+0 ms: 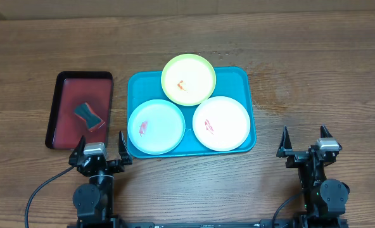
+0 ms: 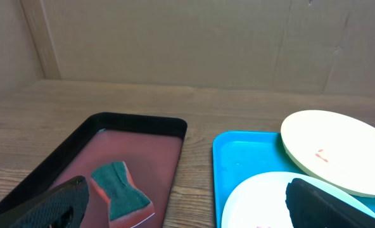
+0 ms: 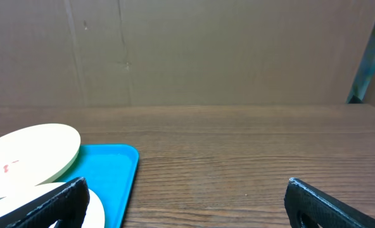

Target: Clean dirty plates on tray and stack at the side

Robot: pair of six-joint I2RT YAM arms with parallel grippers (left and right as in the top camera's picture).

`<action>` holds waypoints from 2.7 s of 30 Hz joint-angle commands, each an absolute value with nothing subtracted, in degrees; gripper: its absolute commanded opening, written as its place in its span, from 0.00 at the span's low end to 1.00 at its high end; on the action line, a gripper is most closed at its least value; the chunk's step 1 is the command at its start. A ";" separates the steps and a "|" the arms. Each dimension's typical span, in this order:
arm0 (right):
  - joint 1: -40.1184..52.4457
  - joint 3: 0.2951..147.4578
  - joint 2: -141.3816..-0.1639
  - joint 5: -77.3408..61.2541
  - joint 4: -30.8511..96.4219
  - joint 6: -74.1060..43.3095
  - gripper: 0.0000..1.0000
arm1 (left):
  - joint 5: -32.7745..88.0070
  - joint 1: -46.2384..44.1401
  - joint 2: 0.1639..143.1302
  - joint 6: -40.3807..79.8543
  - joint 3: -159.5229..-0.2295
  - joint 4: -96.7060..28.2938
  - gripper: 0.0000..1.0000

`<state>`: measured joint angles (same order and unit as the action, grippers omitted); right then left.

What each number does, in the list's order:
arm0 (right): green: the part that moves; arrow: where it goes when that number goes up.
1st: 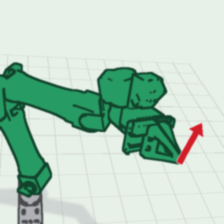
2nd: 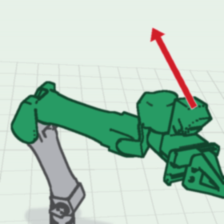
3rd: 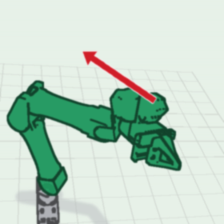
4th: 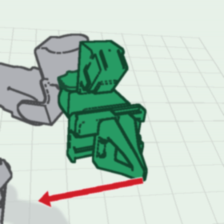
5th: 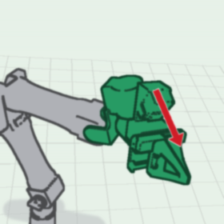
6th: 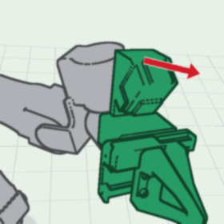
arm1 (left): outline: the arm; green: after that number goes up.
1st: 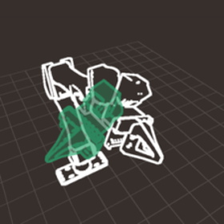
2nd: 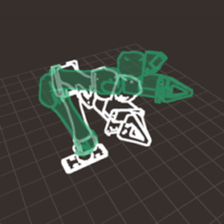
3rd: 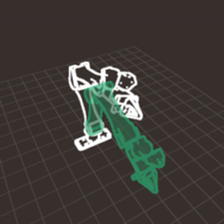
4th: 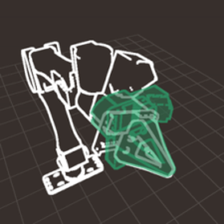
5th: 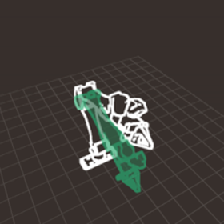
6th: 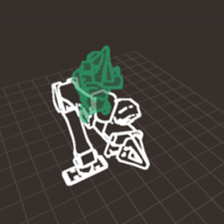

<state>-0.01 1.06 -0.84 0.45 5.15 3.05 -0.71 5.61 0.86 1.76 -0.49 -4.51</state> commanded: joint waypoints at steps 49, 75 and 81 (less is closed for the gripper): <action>-0.45 27.94 -14.98 -16.97 3.16 -0.78 1.00 | 9.85 5.63 4.49 8.78 -12.80 5.32 1.00; 8.93 75.46 -80.97 -34.00 36.03 -7.55 0.98 | 10.50 18.17 75.96 14.63 -74.26 -44.86 1.00; 16.99 85.93 -84.66 -12.75 56.99 -13.56 0.95 | 14.83 23.79 84.47 17.37 -74.28 -44.88 1.00</action>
<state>15.68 78.04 -82.74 -25.61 51.55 -9.10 12.56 22.79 81.95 14.74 -73.17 -45.04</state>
